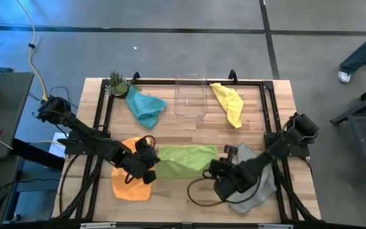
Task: Fold microfiber towels
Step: Fold the green microfiber cloth
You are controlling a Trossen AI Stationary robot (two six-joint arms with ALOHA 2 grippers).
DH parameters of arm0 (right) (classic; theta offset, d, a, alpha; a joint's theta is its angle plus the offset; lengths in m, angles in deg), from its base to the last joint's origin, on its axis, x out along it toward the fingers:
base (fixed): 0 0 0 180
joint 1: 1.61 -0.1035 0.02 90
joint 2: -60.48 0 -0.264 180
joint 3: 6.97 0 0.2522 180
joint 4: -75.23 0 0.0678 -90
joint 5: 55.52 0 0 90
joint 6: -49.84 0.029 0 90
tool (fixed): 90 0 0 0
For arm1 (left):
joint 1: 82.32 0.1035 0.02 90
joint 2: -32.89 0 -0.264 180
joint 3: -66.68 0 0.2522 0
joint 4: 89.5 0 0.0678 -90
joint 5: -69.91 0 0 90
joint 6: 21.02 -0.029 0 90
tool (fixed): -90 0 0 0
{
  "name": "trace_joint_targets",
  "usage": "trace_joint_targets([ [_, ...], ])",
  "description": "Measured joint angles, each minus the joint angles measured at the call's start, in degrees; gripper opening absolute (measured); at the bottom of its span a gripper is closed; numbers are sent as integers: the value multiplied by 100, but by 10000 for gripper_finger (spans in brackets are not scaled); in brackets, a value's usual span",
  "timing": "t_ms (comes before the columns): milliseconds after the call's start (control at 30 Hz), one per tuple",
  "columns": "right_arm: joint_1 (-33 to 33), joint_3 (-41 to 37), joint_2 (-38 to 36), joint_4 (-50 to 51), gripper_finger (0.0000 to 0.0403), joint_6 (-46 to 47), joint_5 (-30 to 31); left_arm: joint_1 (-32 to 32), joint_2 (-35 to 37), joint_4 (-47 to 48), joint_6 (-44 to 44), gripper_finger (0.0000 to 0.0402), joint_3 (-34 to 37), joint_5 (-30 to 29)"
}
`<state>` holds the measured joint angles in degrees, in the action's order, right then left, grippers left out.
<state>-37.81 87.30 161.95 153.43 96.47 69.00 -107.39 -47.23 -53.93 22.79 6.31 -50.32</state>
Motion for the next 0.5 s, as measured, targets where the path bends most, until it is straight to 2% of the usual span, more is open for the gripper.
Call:
trace_joint_targets([
  [233, 433, -392, 0, -248, 0, -100, -32, 323, -78, 613, 262, 0, 2, -111],
  [500, 789, -1074, 0, -905, 0, -227, -169, 640, -356, 682, 146, 0, 1, 4],
])
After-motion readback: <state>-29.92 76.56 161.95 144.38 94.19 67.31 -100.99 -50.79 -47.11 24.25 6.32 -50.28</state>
